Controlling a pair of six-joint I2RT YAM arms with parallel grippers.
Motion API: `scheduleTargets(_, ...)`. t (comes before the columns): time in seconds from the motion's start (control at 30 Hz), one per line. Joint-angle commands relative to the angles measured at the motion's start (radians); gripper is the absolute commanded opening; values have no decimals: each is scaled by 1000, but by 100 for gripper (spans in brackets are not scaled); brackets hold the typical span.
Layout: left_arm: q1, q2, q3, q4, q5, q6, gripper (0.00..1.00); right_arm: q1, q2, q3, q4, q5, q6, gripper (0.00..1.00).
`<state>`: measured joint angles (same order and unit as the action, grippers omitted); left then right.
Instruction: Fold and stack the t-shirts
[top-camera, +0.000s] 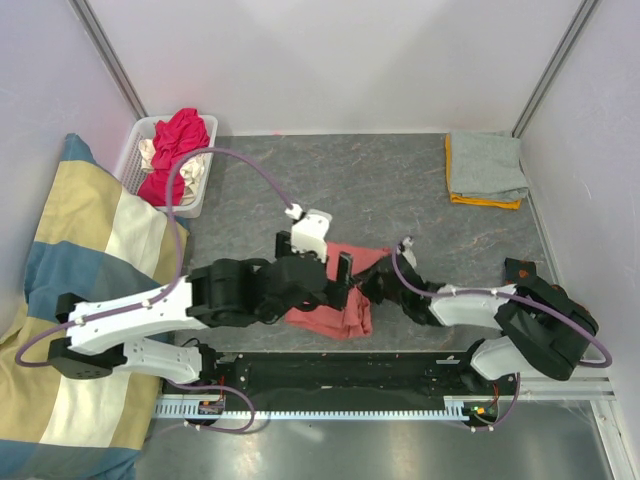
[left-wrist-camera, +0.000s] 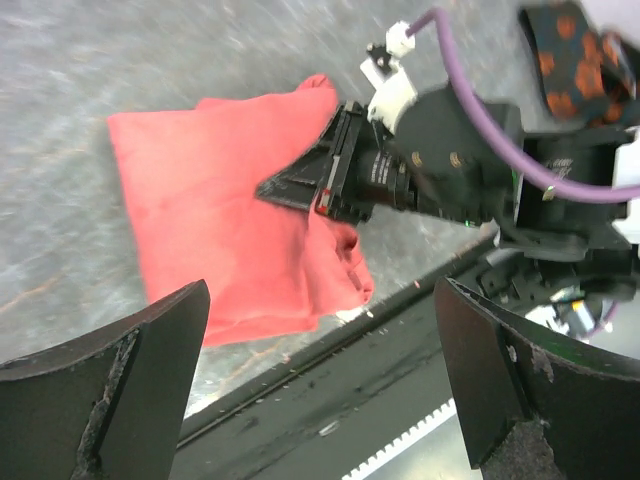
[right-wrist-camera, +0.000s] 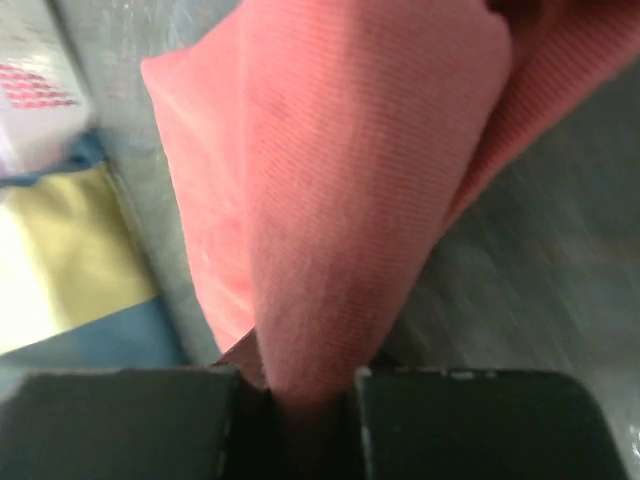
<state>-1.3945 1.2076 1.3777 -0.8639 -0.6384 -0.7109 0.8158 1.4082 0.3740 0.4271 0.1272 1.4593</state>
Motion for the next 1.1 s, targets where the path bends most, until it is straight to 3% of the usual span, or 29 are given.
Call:
scheduleTargets(0.0, 43, -69, -11, -76, -93, -42, 100, -73, 37, 290, -427, 28, -442, 0)
scheduleTargets(0.03, 58, -77, -31, -78, -92, -50, 100, -84, 81, 401, -556, 64, -498, 0)
scheduleTargets(0.17, 80, -121, -77, -83, -76, -68, 100, -130, 248, 707, -819, 115, -823, 0)
scheduleTargets(0.33, 106, -155, -123, -98, -72, -73, 100, -168, 444, 1058, -1083, 279, -1010, 0)
scheduleTargets(0.5, 141, -168, -141, -99, -63, -52, 100, -243, 579, 1256, -1157, 445, -1158, 0)
scheduleTargets(0.73, 204, -151, -164, -80, -24, -25, 100, -398, 756, 1474, -1156, 552, -1335, 0)
scheduleTargets(1.07, 377, -60, -196, 6, 98, 60, 100, -624, 1041, 1940, -1150, 453, -1484, 0)
